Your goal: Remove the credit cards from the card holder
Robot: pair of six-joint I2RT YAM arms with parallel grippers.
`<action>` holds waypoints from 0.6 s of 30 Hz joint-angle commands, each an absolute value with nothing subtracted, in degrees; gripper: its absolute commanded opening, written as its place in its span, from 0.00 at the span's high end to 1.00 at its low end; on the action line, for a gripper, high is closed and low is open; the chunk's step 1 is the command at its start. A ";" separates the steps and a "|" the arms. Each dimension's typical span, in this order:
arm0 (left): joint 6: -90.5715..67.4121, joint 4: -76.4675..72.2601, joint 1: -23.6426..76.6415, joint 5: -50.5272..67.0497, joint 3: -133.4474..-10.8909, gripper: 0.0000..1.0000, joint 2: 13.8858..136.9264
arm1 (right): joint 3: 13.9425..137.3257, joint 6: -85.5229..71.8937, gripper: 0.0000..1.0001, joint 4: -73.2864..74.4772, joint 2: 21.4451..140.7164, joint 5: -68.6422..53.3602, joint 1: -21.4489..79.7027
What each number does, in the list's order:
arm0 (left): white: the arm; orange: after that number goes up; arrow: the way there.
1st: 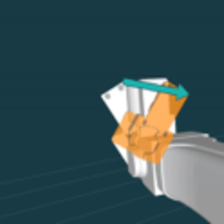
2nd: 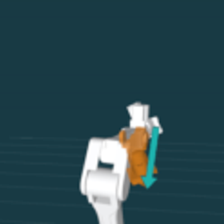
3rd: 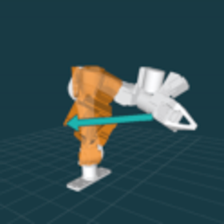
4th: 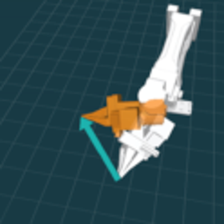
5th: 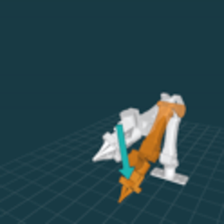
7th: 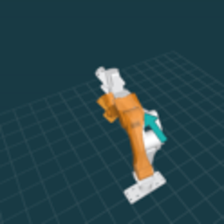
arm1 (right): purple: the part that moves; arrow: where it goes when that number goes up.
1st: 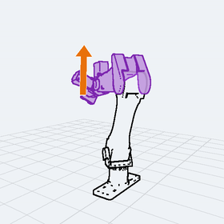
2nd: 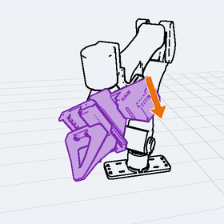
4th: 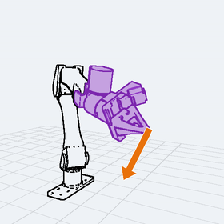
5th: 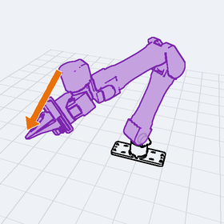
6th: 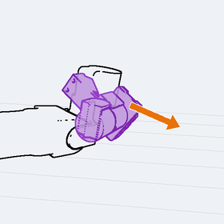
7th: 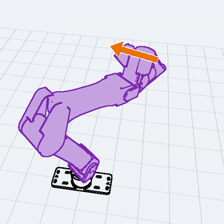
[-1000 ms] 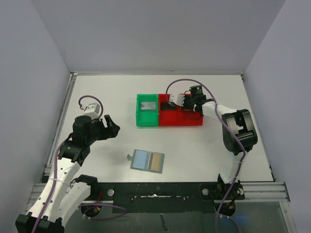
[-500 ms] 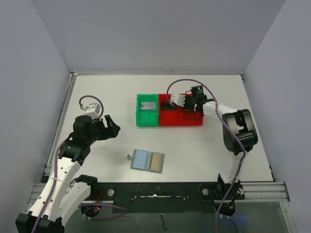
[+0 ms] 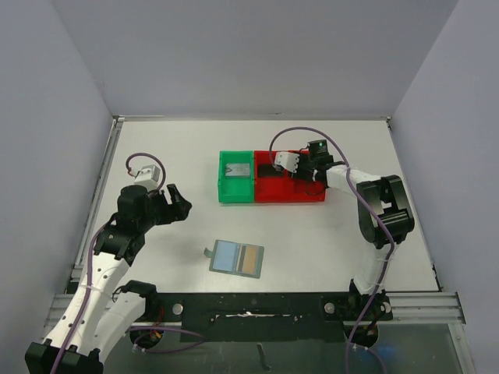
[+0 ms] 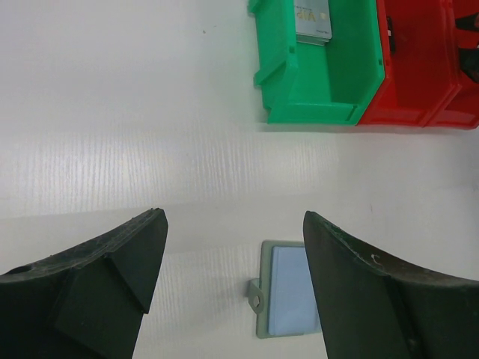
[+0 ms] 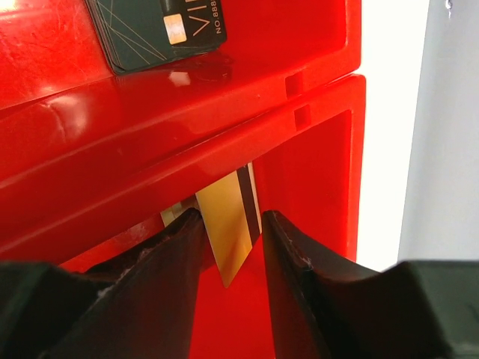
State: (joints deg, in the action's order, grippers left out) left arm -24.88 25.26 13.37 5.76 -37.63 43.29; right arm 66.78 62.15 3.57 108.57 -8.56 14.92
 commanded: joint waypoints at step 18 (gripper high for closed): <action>-24.52 23.30 12.95 3.95 -38.15 0.26 43.11 | 71.91 58.00 0.48 6.55 107.73 -12.24 13.67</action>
